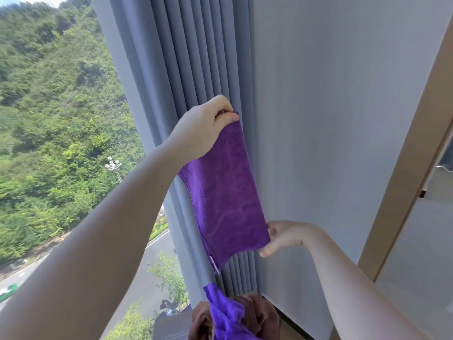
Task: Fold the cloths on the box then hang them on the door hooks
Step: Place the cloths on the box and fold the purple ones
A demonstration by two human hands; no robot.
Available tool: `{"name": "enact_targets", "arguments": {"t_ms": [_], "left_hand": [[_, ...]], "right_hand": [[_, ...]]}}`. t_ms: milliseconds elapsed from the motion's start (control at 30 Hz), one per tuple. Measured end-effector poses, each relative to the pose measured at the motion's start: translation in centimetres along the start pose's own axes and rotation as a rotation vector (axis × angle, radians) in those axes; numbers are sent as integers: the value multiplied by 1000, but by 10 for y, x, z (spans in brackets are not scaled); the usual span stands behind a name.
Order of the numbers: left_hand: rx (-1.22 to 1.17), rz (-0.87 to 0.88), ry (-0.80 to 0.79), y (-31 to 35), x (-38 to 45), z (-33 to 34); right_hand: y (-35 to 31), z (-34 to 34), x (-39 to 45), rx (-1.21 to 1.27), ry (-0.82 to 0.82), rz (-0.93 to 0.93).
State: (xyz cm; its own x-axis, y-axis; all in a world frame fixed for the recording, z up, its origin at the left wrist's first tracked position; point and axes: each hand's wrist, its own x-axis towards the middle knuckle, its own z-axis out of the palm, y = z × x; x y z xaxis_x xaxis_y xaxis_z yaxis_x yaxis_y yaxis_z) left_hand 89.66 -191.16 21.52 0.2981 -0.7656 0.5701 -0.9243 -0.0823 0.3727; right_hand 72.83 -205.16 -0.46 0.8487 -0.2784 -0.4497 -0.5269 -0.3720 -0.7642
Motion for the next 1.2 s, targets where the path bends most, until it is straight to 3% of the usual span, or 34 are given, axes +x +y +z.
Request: {"name": "enact_targets", "arguments": {"t_ms": [133,267,400,500,567,633,800,1033,1200], "left_hand": [[5,8,-62,-4,-6,9],[-37,-1,-100,-7,-13,15],[-143,-79,-88,-11,-25,17],[-229,-257,-292,-27,-39,8],[-92,-298,-502,-38,-50,3],[66,-292,-584,-47,-59,1],[95,-371,-579,-63,-76,-4],[113,-393,-395,-57,-99,-14],[231,-456,-377,-55,-132,-32]], "right_hand": [[-58,-16,-19,192,109,-270],[-107,-19,-28,419,333,-495],[-131,-16,-26,482,526,-579],[-129,-15,-24,478,546,-574],[-122,-16,-23,485,571,-547],[-114,-17,-22,467,588,-515],[-95,-13,-16,463,612,-445],[-90,7,-23,475,539,-532],[-92,31,-25,507,483,-561]]}}
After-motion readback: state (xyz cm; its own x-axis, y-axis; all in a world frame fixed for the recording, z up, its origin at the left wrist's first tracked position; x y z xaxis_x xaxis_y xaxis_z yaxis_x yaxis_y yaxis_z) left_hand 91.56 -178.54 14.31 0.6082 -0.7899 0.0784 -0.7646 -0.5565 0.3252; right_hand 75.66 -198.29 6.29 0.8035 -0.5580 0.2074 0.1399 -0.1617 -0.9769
